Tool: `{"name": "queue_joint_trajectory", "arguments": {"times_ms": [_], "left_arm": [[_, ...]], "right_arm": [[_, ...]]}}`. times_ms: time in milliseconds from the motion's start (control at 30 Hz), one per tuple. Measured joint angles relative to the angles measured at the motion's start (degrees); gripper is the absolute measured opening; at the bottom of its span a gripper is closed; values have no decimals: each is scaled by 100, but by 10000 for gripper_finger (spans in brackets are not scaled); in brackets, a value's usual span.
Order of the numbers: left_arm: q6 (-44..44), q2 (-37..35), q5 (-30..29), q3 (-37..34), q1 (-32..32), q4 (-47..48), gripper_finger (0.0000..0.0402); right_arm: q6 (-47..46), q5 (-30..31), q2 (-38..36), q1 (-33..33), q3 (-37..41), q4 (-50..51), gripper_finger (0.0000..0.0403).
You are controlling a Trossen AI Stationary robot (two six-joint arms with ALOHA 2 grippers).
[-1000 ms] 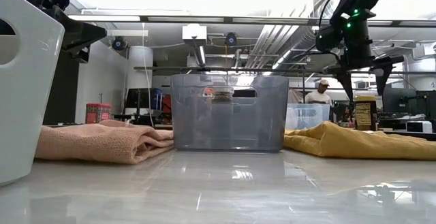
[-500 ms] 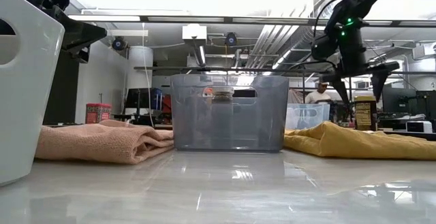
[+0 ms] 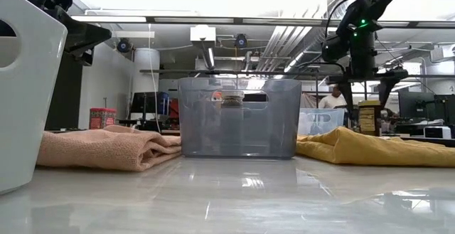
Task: Sort spices by type
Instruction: Put the top yellow seasoning bottle into the transparent bin
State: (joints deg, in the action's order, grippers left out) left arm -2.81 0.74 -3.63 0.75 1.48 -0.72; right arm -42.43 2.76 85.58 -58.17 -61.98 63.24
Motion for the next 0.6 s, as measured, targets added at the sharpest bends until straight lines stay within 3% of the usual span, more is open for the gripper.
{"name": "queue_joint_trajectory", "arguments": {"times_ms": [300, 600], "left_arm": [[0, 0, -1, -1, 2, -1, 0], [0, 0, -1, -1, 2, -1, 0]], "right_arm": [[-245, 358, -2, 196, 0, -146, 335], [-258, 577, -2, 196, 0, -144, 301]]}}
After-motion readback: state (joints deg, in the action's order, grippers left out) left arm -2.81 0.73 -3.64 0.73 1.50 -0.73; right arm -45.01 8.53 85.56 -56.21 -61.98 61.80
